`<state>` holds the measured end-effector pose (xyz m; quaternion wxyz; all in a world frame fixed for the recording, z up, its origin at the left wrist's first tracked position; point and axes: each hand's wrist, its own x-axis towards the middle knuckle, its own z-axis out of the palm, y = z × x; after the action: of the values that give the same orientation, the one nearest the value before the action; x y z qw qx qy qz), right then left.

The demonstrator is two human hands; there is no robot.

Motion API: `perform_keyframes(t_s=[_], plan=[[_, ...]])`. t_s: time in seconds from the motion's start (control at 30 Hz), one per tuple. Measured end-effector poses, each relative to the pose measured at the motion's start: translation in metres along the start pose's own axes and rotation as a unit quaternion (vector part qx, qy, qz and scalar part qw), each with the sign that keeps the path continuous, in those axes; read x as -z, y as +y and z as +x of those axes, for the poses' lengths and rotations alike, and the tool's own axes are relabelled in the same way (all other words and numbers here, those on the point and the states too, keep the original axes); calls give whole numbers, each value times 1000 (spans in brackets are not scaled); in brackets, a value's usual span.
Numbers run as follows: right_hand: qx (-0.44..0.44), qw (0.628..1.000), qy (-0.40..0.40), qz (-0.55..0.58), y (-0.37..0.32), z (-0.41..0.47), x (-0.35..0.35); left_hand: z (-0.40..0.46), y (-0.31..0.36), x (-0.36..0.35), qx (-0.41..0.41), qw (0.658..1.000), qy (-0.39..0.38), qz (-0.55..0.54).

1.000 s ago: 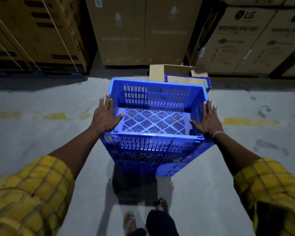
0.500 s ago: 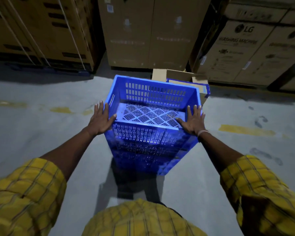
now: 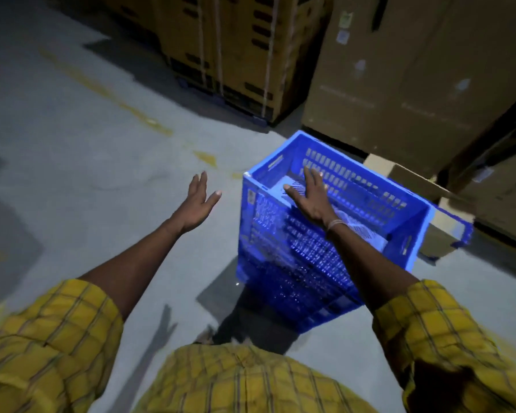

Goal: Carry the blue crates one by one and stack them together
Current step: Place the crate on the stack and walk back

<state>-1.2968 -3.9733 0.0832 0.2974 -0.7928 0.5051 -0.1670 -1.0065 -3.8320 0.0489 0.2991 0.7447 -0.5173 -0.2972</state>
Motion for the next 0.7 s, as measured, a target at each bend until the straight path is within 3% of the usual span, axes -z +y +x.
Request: perform_keyframes(t_s=[0.33,0.7], plan=[[110,986,-110,64,-109,6,-64,-156,-73,57,125,955,219,-158],[225,940,-252,53,-242,-77,-165,-369,-144,96,186,846,423,-264]])
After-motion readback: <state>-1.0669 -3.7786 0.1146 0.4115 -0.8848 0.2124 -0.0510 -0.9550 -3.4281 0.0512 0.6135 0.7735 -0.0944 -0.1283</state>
